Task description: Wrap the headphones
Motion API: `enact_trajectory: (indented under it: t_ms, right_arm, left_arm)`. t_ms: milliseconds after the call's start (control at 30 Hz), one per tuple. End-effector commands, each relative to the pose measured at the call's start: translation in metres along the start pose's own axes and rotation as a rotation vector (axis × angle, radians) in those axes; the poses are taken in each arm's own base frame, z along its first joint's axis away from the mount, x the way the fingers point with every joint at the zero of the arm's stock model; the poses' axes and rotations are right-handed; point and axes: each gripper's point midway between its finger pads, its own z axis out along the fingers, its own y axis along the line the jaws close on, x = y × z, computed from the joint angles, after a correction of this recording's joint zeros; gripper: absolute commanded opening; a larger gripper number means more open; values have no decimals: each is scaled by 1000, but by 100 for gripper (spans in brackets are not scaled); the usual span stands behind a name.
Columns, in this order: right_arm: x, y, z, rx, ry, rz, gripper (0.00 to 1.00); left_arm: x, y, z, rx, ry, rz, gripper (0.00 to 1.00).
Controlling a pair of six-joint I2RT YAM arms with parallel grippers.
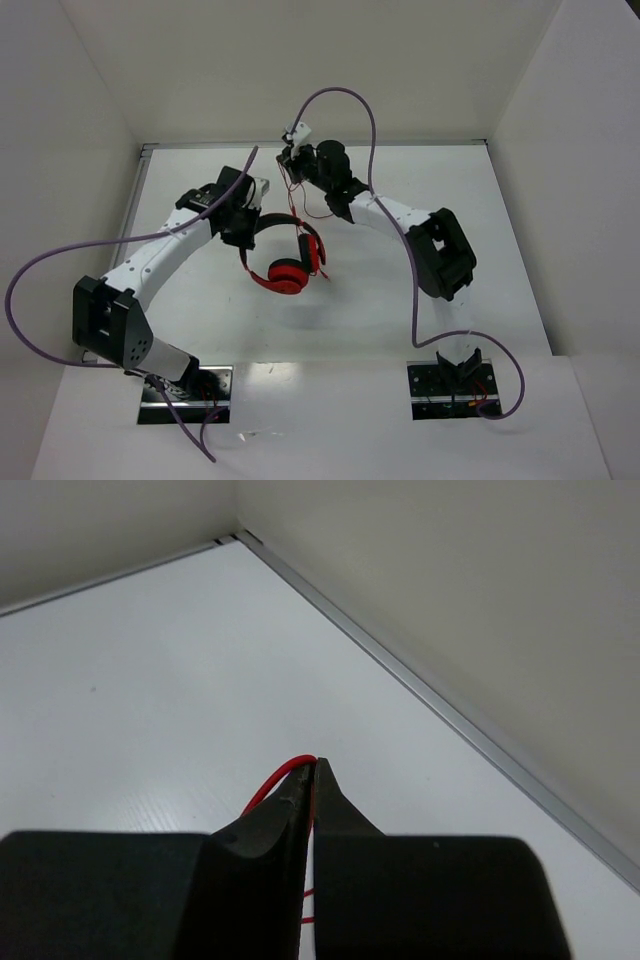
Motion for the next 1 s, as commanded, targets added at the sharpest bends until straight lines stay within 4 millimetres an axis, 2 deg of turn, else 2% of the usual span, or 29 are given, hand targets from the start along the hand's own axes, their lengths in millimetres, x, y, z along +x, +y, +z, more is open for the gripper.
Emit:
enact_trajectory:
  t_ms: [0, 33, 67, 133, 267, 367, 400, 433, 500, 567, 600, 633, 700, 733, 833, 900, 967]
  right_arm:
    - [-65, -33, -20, 178, -91, -112, 1]
    - [-65, -36, -20, 186, -75, -121, 1]
    - [-74, -37, -23, 188, -80, -134, 1]
    - [-83, -42, -25, 211, -76, -144, 1]
    - [-116, -50, -36, 250, -108, -135, 1]
    - [-139, -43, -42, 212, -135, -102, 1]
    - [-134, -34, -41, 185, -106, -98, 1]
    - [-142, -34, -46, 185, -110, -98, 1]
    - [-149, -5, -49, 124, -109, -106, 1]
    - [-159, 13, -59, 94, -114, -114, 1]
    - [-158, 34, -59, 48, -105, -112, 1]
    - [-149, 46, -59, 23, -68, -98, 1]
    - [-162, 72, -68, -23, -74, -68, 1]
    - [-154, 81, -71, -43, -43, -57, 1]
    - [-150, 103, -83, -103, -17, 9, 1]
    - [-152, 115, -93, -139, -5, 73, 1]
    - [-140, 124, -99, -180, 44, 106, 1]
  left_arm:
    - [6, 46, -2, -250, 12, 9, 0]
    - [10, 51, 1, -277, 15, 0, 0]
    - [6, 60, -1, -334, -5, -13, 0]
    - [13, 68, 5, -386, 8, -35, 0]
    - [14, 88, 7, -504, -26, -59, 0]
    - [12, 106, 7, -626, -72, -116, 0]
    - [10, 110, 8, -658, -106, -144, 0]
    - [7, 113, 9, -672, -127, -149, 0]
    - [-6, 120, 9, -679, -222, -218, 0]
    - [-16, 128, 5, -718, -284, -268, 0]
    - [-17, 134, 5, -739, -307, -303, 0]
    - [-27, 139, 2, -752, -361, -339, 0]
    - [-40, 148, -7, -813, -454, -400, 0]
    - [-49, 150, -12, -819, -527, -450, 0]
    - [-54, 161, -26, -863, -668, -578, 0]
    - [-69, 162, -35, -850, -779, -654, 0]
    - [-76, 166, -46, -871, -858, -728, 0]
